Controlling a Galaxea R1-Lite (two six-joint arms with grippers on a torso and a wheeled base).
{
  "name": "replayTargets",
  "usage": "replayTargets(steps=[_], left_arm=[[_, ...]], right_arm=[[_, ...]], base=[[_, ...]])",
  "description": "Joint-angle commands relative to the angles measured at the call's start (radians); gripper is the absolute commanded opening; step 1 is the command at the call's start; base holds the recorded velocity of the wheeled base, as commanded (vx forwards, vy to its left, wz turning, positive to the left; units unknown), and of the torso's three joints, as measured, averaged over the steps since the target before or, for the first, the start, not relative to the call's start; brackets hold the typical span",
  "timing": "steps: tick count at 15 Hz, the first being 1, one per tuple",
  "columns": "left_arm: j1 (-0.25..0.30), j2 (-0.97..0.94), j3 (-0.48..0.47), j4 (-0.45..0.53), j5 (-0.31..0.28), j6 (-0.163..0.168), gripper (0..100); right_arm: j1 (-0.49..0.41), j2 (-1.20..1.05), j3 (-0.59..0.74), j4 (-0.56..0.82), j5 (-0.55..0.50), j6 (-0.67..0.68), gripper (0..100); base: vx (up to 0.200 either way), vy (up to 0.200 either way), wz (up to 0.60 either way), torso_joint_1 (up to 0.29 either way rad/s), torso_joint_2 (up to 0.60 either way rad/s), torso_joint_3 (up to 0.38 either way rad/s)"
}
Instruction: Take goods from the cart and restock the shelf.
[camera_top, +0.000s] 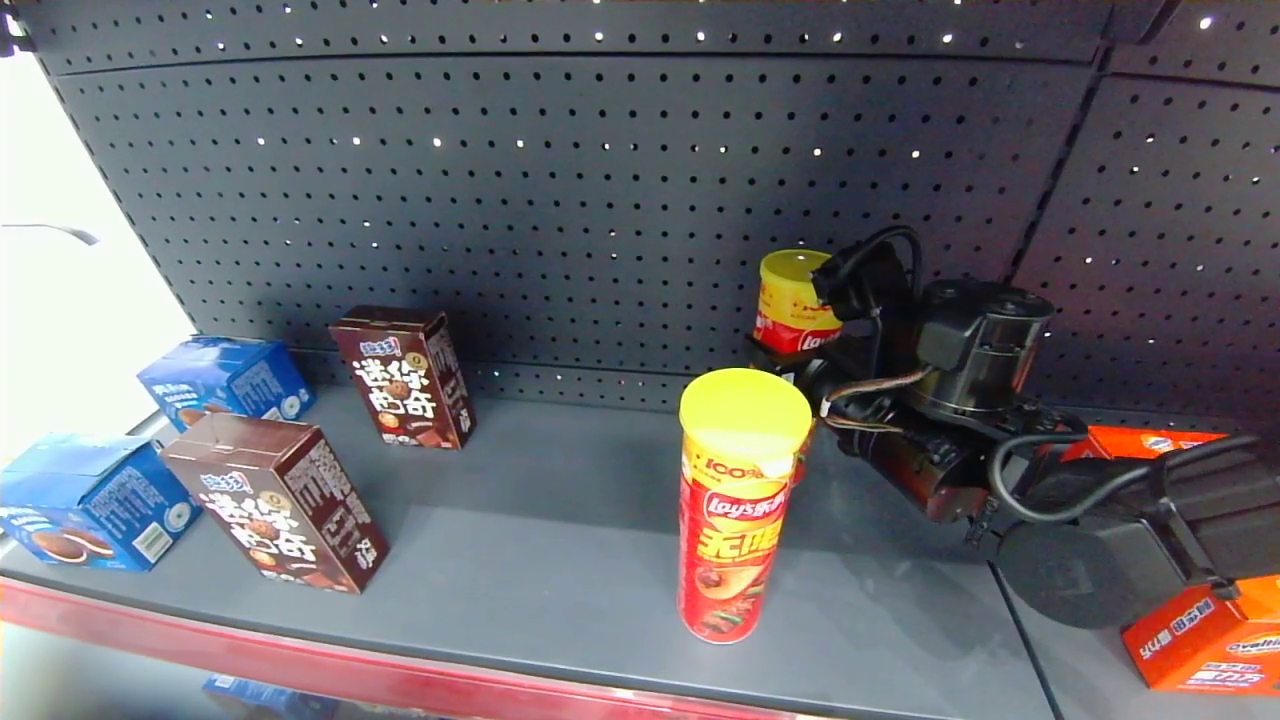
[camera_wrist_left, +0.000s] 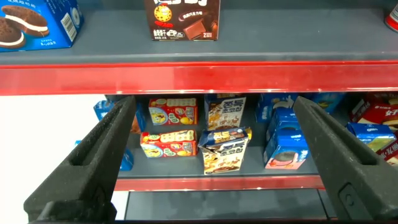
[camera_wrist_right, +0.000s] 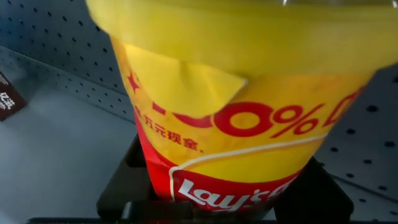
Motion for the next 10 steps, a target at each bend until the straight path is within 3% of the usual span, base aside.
replayTargets(steps=[1,10], left_arm=[[0.000,0.001,0.000,0.000,0.001,-0.001,100],[0.000,0.001,0.000,0.000,0.001,-0.001,100]], right_arm=[[0.000,0.014,-0.015,0.000,-0.002,0.000,0],[0.004,0.067,-0.100,0.011,-0.005,-0.003,0]], base=[[0.000,0.000,0.00,0.000,0.00,0.000],[0.000,0.000,0.00,0.000,0.00,0.000]])
